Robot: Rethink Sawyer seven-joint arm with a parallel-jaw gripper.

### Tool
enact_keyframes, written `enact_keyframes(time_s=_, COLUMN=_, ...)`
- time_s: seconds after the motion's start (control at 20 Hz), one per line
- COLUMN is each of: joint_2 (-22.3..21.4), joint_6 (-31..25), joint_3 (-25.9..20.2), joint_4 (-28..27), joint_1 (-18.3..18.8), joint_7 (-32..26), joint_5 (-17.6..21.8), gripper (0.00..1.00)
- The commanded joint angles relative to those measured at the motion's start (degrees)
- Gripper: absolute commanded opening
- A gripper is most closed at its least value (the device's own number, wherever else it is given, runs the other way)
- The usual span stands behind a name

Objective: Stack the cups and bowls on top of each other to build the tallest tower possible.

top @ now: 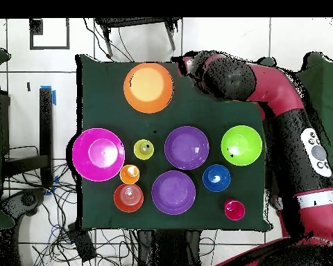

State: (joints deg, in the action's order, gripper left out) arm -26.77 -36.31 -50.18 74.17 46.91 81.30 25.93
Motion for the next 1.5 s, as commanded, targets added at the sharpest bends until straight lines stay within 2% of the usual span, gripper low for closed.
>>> enact_keyframes(time_s=0.05, joint_2=-7.35, joint_6=11.05, joint_3=10.05, joint_4=14.84, joint_1=-8.55, joint_7=25.88, joint_5=0.06, gripper=1.00)
enact_keyframes(time_s=0.3, joint_2=-8.10, joint_6=18.41, joint_3=18.62, joint_4=16.30, joint_1=-15.97, joint_7=34.61, joint_5=0.88, gripper=1.00)
enact_keyframes(time_s=0.45, joint_2=-9.44, joint_6=20.21, joint_3=24.17, joint_4=18.14, joint_1=-20.38, joint_7=39.68, joint_5=1.16, gripper=1.00)
enact_keyframes(time_s=0.65, joint_2=-10.61, joint_6=24.60, joint_3=28.83, joint_4=20.89, joint_1=-24.03, joint_7=45.09, joint_5=0.67, gripper=1.00)
enact_keyframes(time_s=0.95, joint_2=-7.90, joint_6=35.32, joint_3=35.82, joint_4=20.79, joint_1=-29.69, joint_7=51.68, joint_5=-0.67, gripper=1.00)
enact_keyframes(time_s=1.2, joint_2=-4.68, joint_6=40.69, joint_3=40.44, joint_4=19.20, joint_1=-33.56, joint_7=53.21, joint_5=-3.62, gripper=1.00)
enact_keyframes(time_s=1.4, joint_2=-1.91, joint_6=44.77, joint_3=43.49, joint_4=18.01, joint_1=-36.62, joint_7=53.29, joint_5=-8.00, gripper=1.00)
enact_keyframes(time_s=1.5, joint_2=-2.20, joint_6=45.80, joint_3=44.54, joint_4=18.39, joint_1=-37.50, joint_7=53.12, joint_5=-10.12, gripper=1.00)
